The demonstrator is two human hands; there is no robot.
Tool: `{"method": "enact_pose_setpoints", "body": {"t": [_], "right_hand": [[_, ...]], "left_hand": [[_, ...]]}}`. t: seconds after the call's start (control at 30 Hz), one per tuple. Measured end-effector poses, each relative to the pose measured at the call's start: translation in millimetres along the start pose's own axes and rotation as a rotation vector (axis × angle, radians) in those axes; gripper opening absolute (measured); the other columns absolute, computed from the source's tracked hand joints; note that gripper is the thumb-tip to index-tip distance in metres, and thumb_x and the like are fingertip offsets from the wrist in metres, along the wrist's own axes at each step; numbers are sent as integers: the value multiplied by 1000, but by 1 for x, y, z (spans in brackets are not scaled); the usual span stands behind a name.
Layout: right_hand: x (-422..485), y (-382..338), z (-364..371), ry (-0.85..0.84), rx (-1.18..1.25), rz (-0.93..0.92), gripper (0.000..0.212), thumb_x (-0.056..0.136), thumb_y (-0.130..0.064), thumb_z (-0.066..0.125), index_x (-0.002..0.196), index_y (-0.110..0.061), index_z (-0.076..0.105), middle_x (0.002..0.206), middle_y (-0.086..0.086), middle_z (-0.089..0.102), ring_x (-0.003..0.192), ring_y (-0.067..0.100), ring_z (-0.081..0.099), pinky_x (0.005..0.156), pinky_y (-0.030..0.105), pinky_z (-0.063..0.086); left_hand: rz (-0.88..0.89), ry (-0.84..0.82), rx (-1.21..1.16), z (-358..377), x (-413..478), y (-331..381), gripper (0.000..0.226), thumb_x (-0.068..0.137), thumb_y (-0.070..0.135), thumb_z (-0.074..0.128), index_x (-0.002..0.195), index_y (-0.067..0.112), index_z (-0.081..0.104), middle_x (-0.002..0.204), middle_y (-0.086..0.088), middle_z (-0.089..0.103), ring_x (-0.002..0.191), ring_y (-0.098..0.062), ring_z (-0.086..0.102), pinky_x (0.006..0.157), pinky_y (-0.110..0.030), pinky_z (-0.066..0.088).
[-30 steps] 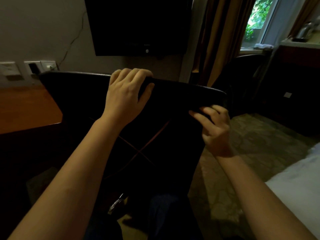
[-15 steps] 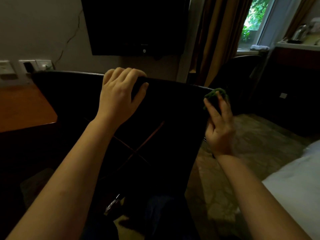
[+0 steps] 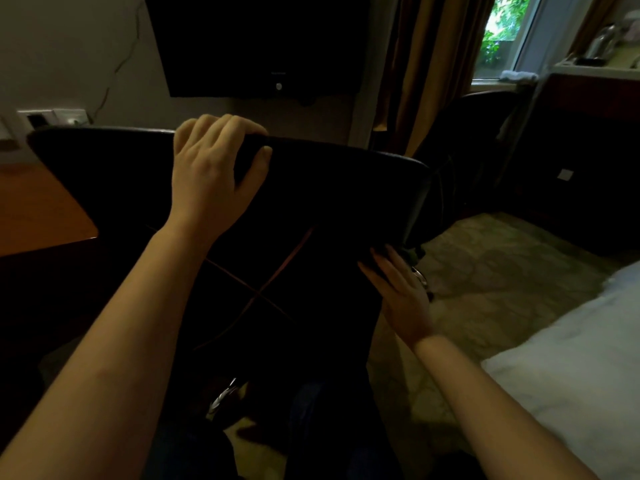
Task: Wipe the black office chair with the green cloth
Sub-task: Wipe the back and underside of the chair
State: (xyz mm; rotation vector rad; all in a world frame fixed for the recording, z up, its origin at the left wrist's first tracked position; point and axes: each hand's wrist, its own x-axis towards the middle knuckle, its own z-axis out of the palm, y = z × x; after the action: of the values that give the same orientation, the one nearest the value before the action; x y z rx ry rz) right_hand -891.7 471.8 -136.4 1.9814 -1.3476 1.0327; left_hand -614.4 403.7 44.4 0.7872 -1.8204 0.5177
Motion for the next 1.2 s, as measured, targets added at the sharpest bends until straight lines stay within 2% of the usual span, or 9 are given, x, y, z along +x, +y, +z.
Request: {"method": "enact_pose_setpoints", "body": {"t": [0.17, 0.3, 0.37, 0.47, 0.6, 0.7, 0.9, 1.07, 1.2], "right_hand": [[-9, 12, -3, -56, -81, -139, 39, 93, -11, 41, 123, -11, 66, 134, 9, 57, 124, 29, 44, 100, 42, 48], [17, 15, -12, 163, -10, -37, 35, 105, -15, 38, 112, -7, 72, 122, 6, 46, 112, 27, 48, 99, 27, 44], [34, 20, -24, 247, 18, 22, 25, 99, -8, 50, 107, -3, 73, 118, 7, 45, 111, 27, 46, 106, 21, 35], [64, 25, -50, 339, 22, 28, 22, 85, 10, 63, 103, 1, 73, 112, 12, 50, 107, 30, 48, 102, 26, 36], [98, 15, -81, 490, 35, -22, 22, 98, -10, 53, 106, -4, 73, 107, 19, 58, 106, 28, 51, 99, 31, 41], [110, 1, -89, 578, -21, -27, 33, 90, 9, 54, 114, -6, 70, 116, 10, 52, 107, 26, 51, 102, 29, 41], [109, -30, -65, 385, -30, -122, 44, 87, 6, 57, 129, -7, 60, 128, 11, 41, 115, 29, 46, 110, 26, 32], [95, -33, -32, 351, -17, -95, 41, 88, 10, 54, 125, -5, 63, 134, 15, 53, 126, 33, 43, 114, 35, 32], [80, -41, -4, 224, 114, -80, 33, 105, -17, 37, 128, -7, 59, 139, 10, 47, 138, 29, 34, 114, 42, 33]], "left_hand": [[3, 1, -2, -1, -1, 0, 29, 100, 33, 48, 106, 9, 62, 100, -9, 64, 97, -28, 53, 95, -41, 34], [-6, 7, 2, -2, -1, -1, 28, 99, 31, 50, 106, 8, 63, 99, -10, 65, 97, -30, 54, 96, -41, 33], [-10, 6, 6, -3, -1, -1, 28, 99, 31, 50, 105, 7, 63, 99, -11, 64, 96, -31, 54, 95, -40, 33], [-12, 3, 4, -3, 0, 0, 27, 99, 30, 50, 105, 7, 63, 98, -12, 64, 95, -32, 53, 93, -40, 33], [-5, 4, 10, -2, -1, 0, 27, 99, 30, 50, 106, 7, 63, 100, -12, 64, 95, -32, 53, 93, -40, 32], [18, -24, 10, -3, 0, 1, 30, 101, 33, 47, 109, 8, 63, 105, -10, 65, 98, -31, 54, 95, -41, 33], [103, -90, 98, -13, -8, -10, 39, 100, 34, 52, 131, 11, 58, 137, -14, 53, 129, -36, 42, 113, -51, 27], [-82, -76, 134, -32, -23, -35, 51, 101, 41, 47, 140, 8, 48, 145, -14, 46, 139, -34, 35, 112, -60, 25], [-239, -76, 154, -39, -34, -48, 48, 100, 37, 46, 141, 11, 48, 147, -11, 43, 143, -31, 29, 116, -58, 16]]}}
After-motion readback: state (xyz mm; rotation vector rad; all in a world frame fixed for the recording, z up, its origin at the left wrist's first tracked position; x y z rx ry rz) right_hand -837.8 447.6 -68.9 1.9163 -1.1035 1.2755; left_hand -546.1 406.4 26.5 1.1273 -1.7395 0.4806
